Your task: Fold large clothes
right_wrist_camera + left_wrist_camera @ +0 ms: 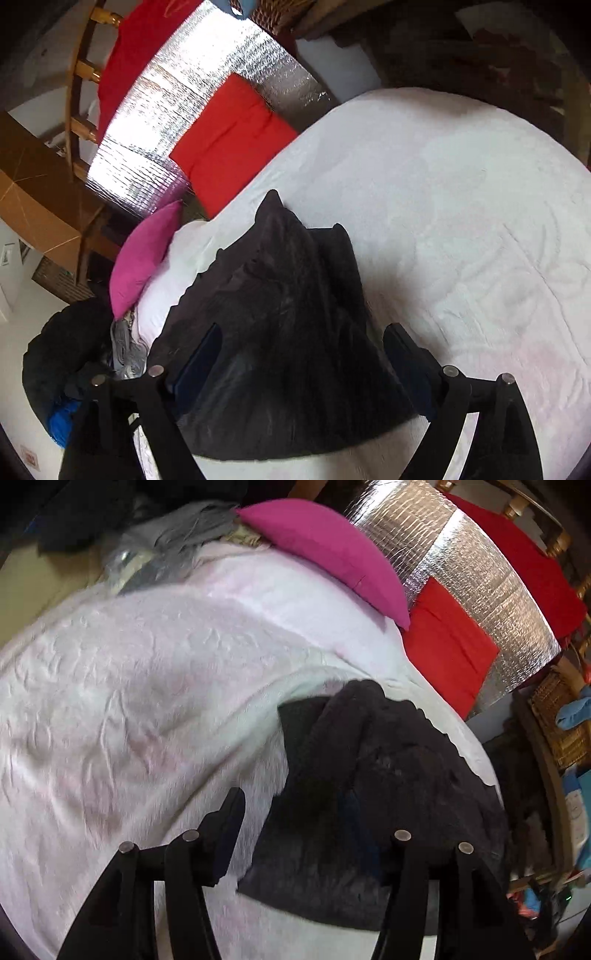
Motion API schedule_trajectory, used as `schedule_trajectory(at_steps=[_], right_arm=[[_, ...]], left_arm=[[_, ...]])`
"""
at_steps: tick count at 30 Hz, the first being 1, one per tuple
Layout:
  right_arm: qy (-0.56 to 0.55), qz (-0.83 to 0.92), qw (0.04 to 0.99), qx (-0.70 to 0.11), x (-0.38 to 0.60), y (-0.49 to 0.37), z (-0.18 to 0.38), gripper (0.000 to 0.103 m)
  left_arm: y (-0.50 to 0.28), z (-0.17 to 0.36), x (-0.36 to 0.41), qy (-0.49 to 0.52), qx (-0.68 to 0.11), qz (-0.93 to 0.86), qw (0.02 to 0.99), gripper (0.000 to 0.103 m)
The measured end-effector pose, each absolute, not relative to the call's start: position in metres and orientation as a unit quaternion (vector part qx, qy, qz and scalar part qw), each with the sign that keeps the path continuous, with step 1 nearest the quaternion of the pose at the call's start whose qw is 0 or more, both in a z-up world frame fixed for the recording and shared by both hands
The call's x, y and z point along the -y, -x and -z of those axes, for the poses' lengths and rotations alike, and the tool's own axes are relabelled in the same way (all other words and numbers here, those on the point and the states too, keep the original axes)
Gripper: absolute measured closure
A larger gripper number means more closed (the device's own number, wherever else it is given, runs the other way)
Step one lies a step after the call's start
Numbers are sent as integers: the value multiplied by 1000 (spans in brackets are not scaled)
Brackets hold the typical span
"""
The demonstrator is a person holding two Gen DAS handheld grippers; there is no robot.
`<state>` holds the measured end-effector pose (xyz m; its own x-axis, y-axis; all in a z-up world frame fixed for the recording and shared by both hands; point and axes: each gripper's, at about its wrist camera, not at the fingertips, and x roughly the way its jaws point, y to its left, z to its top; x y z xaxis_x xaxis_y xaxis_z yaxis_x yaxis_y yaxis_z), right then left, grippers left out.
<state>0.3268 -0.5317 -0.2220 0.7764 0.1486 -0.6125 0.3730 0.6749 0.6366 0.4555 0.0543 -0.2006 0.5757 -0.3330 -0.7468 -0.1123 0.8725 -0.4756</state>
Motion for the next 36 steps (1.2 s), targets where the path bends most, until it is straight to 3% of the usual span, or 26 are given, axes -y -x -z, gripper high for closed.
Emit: schedule_trajectory(at_steps=[7, 11, 12, 15, 17, 19, 21, 24, 28, 32, 36], right_arm=[[-390, 95, 852, -337, 532, -326, 230, 12], [-362, 116, 854, -356, 533, -347, 242, 14], [-360, 112, 853, -360, 532, -352, 245, 20], [-339, 95, 855, -380, 521, -370, 251, 50], [-308, 107, 861, -391, 511, -379, 251, 62], [-297, 110, 867, -384, 504, -382, 246, 75], [-294, 110, 881, -353, 502, -376, 231, 79], [-266, 126, 894, -339, 500, -372, 220, 79], [-293, 122, 853, -414, 511, -389, 263, 80], [-308, 114, 860, -389, 515, -382, 247, 77], [-342, 106, 858, -369, 524, -372, 239, 69]], left_arm=[[-445, 199, -58, 249, -459, 57, 851, 45], [-450, 204, -44, 188, -475, 49, 858, 45], [-451, 205, -42, 177, -478, 49, 859, 46], [-456, 211, -31, 155, -487, 63, 857, 66], [-456, 211, -28, 145, -485, 67, 860, 72], [-454, 206, -26, 135, -474, 74, 867, 84], [-451, 199, -26, 131, -462, 80, 873, 86], [-451, 202, -25, 118, -467, 79, 873, 86], [-459, 223, -20, 98, -507, 70, 854, 82], [-455, 211, -18, 86, -493, 53, 864, 77], [-441, 195, -10, 44, -465, 33, 884, 47]])
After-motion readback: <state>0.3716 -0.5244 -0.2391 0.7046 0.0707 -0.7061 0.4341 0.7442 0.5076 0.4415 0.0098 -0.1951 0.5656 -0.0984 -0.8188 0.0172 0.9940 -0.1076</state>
